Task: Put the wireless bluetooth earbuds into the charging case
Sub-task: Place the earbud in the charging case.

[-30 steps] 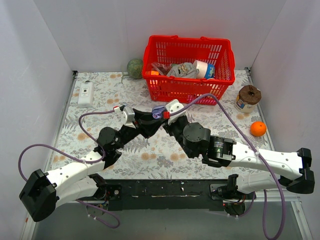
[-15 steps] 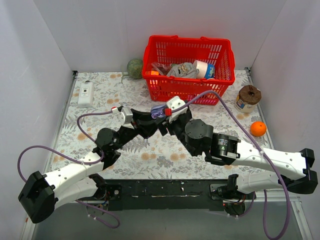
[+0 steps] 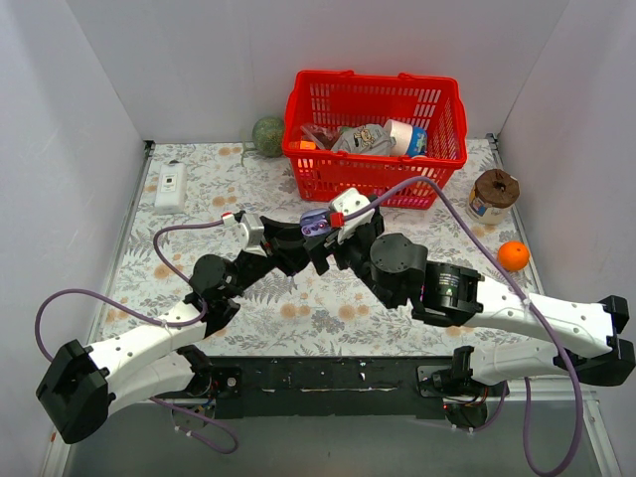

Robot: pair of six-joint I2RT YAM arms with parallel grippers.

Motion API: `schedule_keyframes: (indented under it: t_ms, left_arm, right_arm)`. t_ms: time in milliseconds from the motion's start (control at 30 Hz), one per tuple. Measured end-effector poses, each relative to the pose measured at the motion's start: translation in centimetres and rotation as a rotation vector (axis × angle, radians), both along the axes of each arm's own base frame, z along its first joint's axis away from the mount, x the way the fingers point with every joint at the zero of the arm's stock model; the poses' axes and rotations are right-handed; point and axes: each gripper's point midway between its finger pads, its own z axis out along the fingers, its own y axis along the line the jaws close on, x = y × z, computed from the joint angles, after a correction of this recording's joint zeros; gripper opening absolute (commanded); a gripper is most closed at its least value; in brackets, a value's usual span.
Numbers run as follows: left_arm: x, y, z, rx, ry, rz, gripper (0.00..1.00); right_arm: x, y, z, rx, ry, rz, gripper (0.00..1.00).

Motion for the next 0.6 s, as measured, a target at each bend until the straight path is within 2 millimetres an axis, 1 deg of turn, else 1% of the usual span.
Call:
schedule_keyframes:
  t_ms: [133, 200, 400, 500, 600]
  left_arm:
    - [0.0, 0.0, 0.1, -0.004, 0.002, -0.003, 0.00]
    - [-0.1, 0.0, 0.1, -0.004, 0.004, -0.005, 0.00]
    - [-0.2, 0.0, 0.1, -0.006, 0.005, -0.010, 0.00]
    - [-0.4, 0.1, 0.3, -0.008, 0.005, -0.014, 0.00]
    - [-1.0, 0.2, 0.0, 0.016, 0.010, -0.035, 0.00]
  right_arm:
    - [-0.5, 0.3, 0.4, 0.003, 0.013, 0.033, 0.98]
    - [-0.7, 0.3, 1.1, 0.000, 0.017, 0.052, 0.98]
    - [-1.3, 0.1, 4.5, 0.052, 0.010, 0.088, 0.98]
    - [-1.4, -0.4, 4.9, 0.058, 0.009, 0.092, 0.98]
    - [-1.4, -0.8, 4.9, 0.029, 0.017, 0.093, 0.93]
